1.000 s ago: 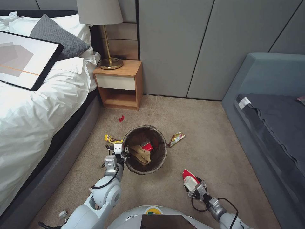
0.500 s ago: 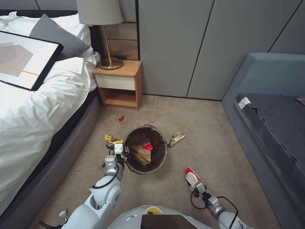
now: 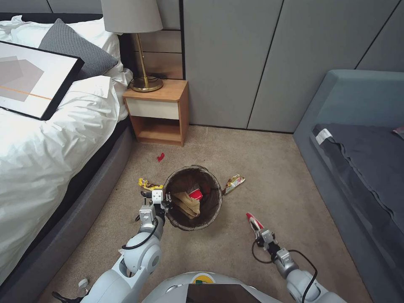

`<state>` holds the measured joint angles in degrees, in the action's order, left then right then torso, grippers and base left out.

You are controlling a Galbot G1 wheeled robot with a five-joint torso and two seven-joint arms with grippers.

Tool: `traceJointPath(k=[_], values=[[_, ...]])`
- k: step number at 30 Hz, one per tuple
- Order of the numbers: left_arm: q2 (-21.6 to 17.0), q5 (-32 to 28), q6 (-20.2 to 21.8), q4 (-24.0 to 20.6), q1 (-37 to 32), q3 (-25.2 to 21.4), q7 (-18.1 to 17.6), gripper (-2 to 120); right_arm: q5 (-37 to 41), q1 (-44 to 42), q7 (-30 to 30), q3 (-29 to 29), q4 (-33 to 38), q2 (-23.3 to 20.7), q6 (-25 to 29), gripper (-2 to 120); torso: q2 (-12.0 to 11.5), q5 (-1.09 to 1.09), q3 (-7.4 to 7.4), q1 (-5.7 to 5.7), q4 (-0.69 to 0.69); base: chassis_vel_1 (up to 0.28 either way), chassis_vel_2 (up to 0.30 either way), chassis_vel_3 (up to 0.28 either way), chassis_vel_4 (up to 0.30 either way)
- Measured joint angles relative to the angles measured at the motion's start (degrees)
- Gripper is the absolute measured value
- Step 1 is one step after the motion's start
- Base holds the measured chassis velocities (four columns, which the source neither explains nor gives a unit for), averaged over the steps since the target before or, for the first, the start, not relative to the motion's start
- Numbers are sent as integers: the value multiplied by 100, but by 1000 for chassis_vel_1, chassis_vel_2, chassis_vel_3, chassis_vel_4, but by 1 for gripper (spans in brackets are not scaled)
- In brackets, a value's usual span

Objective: Pick up the trash bin, then pick up the garbage from the floor and place it into the trash bin.

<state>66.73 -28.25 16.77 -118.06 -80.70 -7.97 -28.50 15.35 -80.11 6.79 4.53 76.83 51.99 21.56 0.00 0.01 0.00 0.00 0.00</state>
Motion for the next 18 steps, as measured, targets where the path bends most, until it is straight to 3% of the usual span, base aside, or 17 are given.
traceJointPath(k=[6,18], values=[[-1,-6,5,-17,-12,17,-2,2,134,43,240,247,476,-44,-118,0,0,0,0,0,0,0,0,0,0],[-78,-75,102,-47,-79,126,17,2,147,164,877,846,2694,-26,-537,0,0,-2,0,0,0,0,0,0,0]])
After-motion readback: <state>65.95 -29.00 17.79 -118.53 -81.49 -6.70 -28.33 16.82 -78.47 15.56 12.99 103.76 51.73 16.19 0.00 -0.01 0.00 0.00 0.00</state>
